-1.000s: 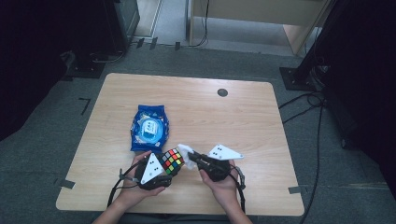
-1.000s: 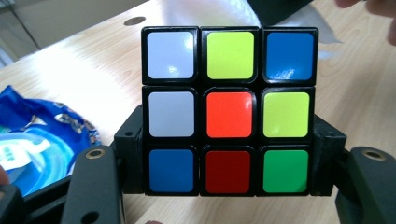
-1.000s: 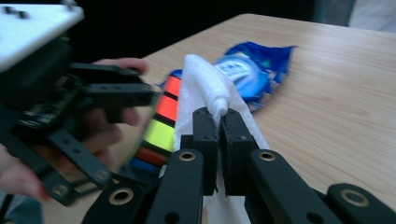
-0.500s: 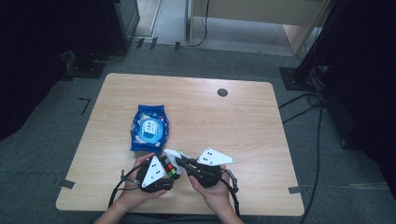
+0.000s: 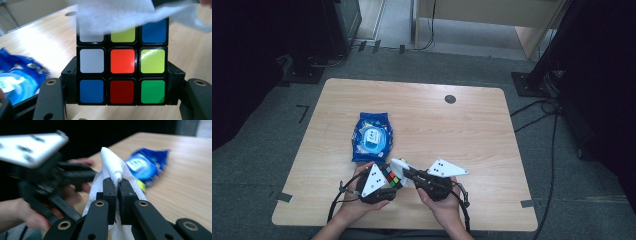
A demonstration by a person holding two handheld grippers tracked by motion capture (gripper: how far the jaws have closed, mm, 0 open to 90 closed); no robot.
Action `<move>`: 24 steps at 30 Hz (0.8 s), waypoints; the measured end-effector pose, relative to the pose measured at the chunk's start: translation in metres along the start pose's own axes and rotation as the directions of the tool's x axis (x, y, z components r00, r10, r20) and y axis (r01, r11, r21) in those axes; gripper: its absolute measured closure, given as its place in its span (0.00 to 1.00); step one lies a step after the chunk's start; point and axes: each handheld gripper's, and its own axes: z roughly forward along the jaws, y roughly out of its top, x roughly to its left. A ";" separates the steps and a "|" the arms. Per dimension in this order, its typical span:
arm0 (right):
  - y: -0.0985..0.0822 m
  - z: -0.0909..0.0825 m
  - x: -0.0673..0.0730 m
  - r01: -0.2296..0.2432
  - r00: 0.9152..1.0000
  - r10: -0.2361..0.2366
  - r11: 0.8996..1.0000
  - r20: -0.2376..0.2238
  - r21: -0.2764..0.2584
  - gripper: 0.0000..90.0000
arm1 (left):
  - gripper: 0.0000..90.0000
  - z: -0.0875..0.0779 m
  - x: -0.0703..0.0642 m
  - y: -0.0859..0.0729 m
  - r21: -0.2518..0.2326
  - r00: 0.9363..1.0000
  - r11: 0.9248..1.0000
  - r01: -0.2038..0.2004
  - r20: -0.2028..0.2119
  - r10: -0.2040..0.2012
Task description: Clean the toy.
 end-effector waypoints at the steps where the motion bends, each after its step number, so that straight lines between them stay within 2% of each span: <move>1: 0.001 0.000 0.002 0.007 1.000 -0.007 1.000 -0.006 0.000 0.96 | 0.38 0.001 -0.003 0.001 -0.004 1.000 1.000 -0.004 0.013 0.004; 3: 0.002 0.001 0.004 0.025 1.000 -0.025 1.000 0.003 -0.006 0.96 | 0.38 0.001 -0.005 0.002 -0.002 1.000 1.000 -0.006 0.016 0.006; 5: 0.000 0.000 -0.003 0.001 1.000 -0.001 1.000 0.025 -0.004 0.96 | 0.38 0.000 -0.002 0.002 -0.004 1.000 1.000 0.005 0.012 -0.005; 7: -0.004 0.000 -0.013 -0.021 0.996 0.019 1.000 0.088 0.021 0.96 | 0.38 -0.003 0.003 0.003 -0.019 0.999 0.999 0.029 0.015 -0.029; 9: -0.010 0.000 -0.025 -0.026 0.992 0.020 0.999 0.127 0.042 0.95 | 0.38 -0.006 0.008 0.003 -0.025 0.999 0.999 0.040 0.005 -0.040; 10: -0.012 0.001 -0.031 -0.018 0.986 0.005 0.997 0.167 0.081 0.95 | 0.38 -0.007 0.010 0.003 -0.034 0.999 0.998 0.048 0.003 -0.048; 11: -0.014 0.001 -0.037 -0.017 0.976 -0.008 0.993 0.215 0.113 0.95 | 0.38 -0.008 0.011 0.003 -0.044 0.998 0.997 0.061 0.003 -0.061; 14: -0.018 -0.006 -0.057 -0.109 0.955 0.073 0.988 0.287 0.111 0.95 | 0.38 -0.008 0.014 0.003 -0.041 0.998 0.997 0.068 -0.010 -0.069; 15: -0.018 -0.010 -0.063 -0.128 0.941 0.089 0.987 0.327 0.099 0.93 | 0.38 -0.008 0.014 0.003 -0.037 0.998 0.997 0.068 -0.014 -0.069; 16: -0.018 -0.012 -0.065 -0.137 0.932 0.097 0.986 0.349 0.094 0.90 | 0.38 -0.007 0.014 0.002 -0.031 0.997 0.997 0.069 -0.022 -0.070; 17: -0.018 -0.014 -0.068 -0.149 0.919 0.105 0.985 0.380 0.087 0.84 | 0.38 -0.006 0.014 0.002 -0.026 0.997 0.997 0.069 -0.025 -0.069; 18: -0.018 -0.017 -0.069 -0.162 0.909 0.123 0.985 0.398 0.065 0.77 | 0.38 -0.005 0.014 0.001 -0.024 0.997 0.997 0.072 -0.028 -0.073; 19: -0.017 -0.019 -0.068 -0.170 0.909 0.139 0.984 0.393 0.045 0.73 | 0.38 -0.005 0.014 0.001 -0.022 0.997 0.997 0.074 -0.031 -0.074; 20: -0.016 -0.020 -0.066 -0.173 0.916 0.152 0.985 0.370 0.025 0.68 | 0.38 -0.004 0.014 0.001 -0.020 0.996 0.997 0.077 -0.034 -0.078; 22: -0.012 -0.022 -0.059 -0.161 0.939 0.158 0.987 0.304 -0.016 0.62 | 0.38 -0.003 0.014 0.002 -0.019 0.996 0.996 0.083 -0.038 -0.083; 23: -0.008 -0.021 -0.050 -0.149 0.954 0.151 0.988 0.259 -0.026 0.58 | 0.38 -0.003 0.015 0.002 -0.018 0.996 0.996 0.084 -0.041 -0.085; 24: -0.006 -0.020 -0.045 -0.145 0.962 0.147 0.989 0.231 -0.028 0.55 | 0.38 -0.002 0.015 0.002 -0.016 0.995 0.996 0.088 -0.044 -0.089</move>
